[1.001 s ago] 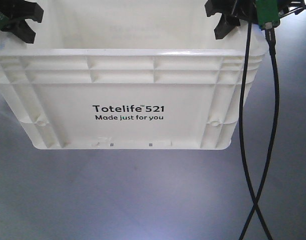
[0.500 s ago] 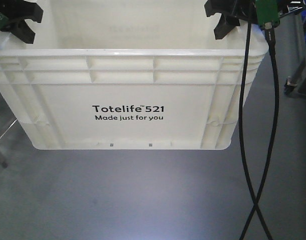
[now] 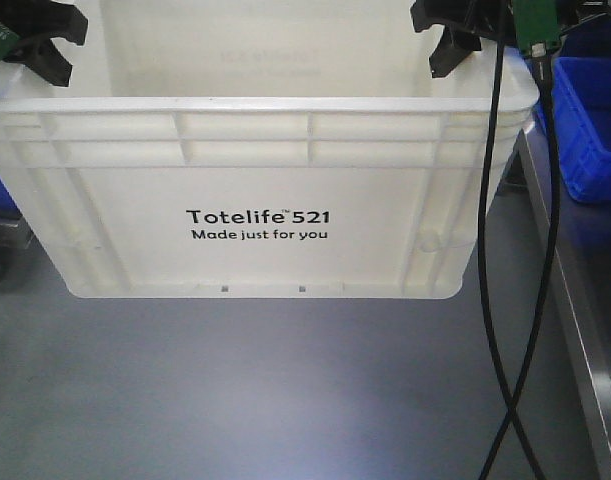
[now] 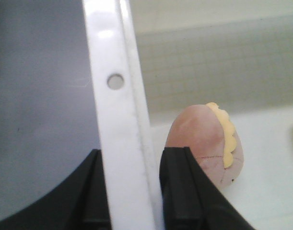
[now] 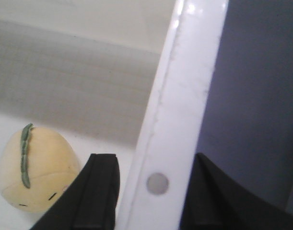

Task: Place moving items into box and shelve
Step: 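Hold the crate with both grippers while the base drives away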

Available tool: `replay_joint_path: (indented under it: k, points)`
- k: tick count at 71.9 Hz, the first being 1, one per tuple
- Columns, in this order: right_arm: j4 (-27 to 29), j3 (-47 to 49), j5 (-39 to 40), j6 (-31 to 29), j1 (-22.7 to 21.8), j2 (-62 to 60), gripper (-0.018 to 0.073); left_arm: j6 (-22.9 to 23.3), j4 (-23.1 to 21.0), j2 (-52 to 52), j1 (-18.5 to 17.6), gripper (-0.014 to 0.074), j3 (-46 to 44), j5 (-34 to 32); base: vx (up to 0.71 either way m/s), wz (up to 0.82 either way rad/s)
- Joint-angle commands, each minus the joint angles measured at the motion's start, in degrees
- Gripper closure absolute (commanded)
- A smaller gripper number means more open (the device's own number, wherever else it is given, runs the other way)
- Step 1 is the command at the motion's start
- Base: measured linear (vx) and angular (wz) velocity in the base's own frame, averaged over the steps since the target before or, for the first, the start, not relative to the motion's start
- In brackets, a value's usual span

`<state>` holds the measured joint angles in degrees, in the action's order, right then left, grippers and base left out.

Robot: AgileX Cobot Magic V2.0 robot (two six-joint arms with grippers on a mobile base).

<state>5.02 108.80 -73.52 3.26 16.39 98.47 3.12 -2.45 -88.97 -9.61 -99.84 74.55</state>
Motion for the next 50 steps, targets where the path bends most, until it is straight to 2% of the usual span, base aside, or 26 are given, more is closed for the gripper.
replay_joint_path:
  k: [1,50]
  points:
    - [1.15,2.29,0.19,-1.43,-0.08,-3.70,0.0562,-0.44,-0.56,3.21,-0.11,0.0597,-2.07,-5.43,0.42,-0.23]
    - [1.15,2.29,0.07,-1.43,-0.08,-3.70,0.0562,-0.44,-0.62,3.21,-0.11,0.0597,-2.07,-5.47,0.44,-0.14]
